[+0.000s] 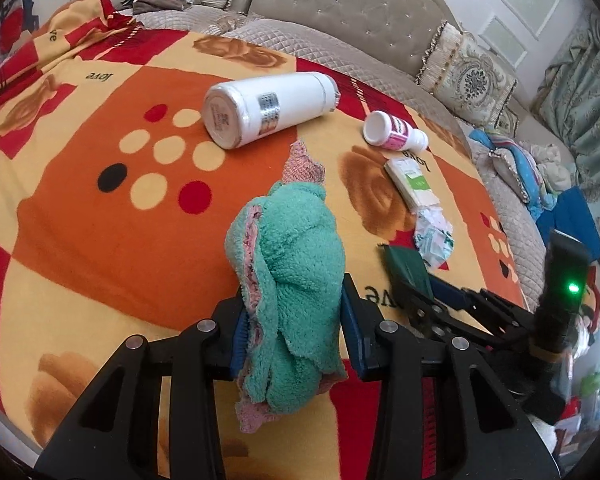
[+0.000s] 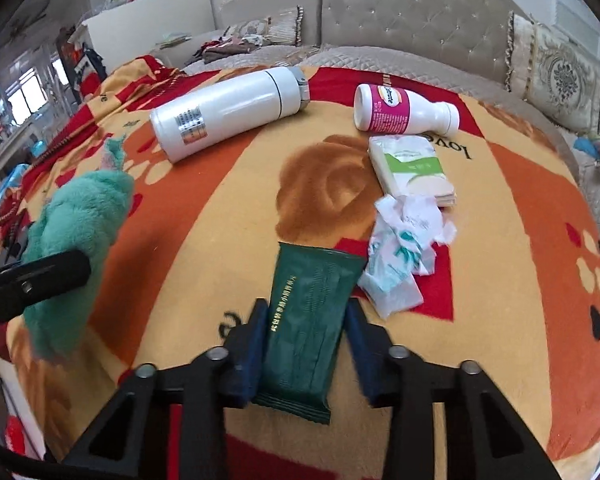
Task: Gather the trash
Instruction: 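Grasp the green towel with the left gripper while the right grasps the dark green packet, then carry the towel and green packet over the beige bin and release both, then move both grippers back over the remaining items on the blanket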
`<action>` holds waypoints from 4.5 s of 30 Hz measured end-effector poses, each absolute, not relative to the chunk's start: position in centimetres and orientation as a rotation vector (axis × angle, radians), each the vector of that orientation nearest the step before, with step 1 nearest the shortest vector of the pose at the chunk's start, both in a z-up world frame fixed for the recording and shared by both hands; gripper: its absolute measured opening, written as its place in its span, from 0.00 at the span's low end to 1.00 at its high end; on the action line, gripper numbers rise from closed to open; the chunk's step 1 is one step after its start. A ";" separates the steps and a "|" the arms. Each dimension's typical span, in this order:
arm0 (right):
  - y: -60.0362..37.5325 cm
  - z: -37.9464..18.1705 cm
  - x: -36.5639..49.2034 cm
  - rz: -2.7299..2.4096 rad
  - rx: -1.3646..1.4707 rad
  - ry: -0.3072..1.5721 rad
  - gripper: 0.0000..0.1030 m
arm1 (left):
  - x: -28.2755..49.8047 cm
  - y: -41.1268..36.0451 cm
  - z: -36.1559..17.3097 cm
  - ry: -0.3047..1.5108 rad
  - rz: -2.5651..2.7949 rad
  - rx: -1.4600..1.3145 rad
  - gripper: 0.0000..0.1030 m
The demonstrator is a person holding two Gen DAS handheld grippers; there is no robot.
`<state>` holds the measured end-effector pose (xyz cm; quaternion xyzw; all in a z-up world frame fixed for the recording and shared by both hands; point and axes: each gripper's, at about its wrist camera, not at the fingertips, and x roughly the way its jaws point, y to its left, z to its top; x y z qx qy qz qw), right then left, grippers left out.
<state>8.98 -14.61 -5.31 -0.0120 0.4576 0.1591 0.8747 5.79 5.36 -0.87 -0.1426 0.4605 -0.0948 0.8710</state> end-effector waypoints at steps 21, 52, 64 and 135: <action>-24.9 -2.0 0.9 0.282 0.072 0.877 0.32 | 3.0 -5.9 1.1 0.971 -0.407 -0.192 0.36; -43.6 -2.0 -3.9 -0.043 0.235 0.840 0.32 | 2.6 -24.9 1.3 1.018 -0.677 -0.042 0.36; -48.6 -3.9 -4.5 -0.121 0.292 0.860 0.32 | 2.6 -31.5 0.6 1.051 -0.747 0.001 0.36; -46.8 -3.8 -2.2 -0.140 0.303 0.889 0.47 | 5.2 -27.4 -0.7 1.024 -0.629 -0.040 0.52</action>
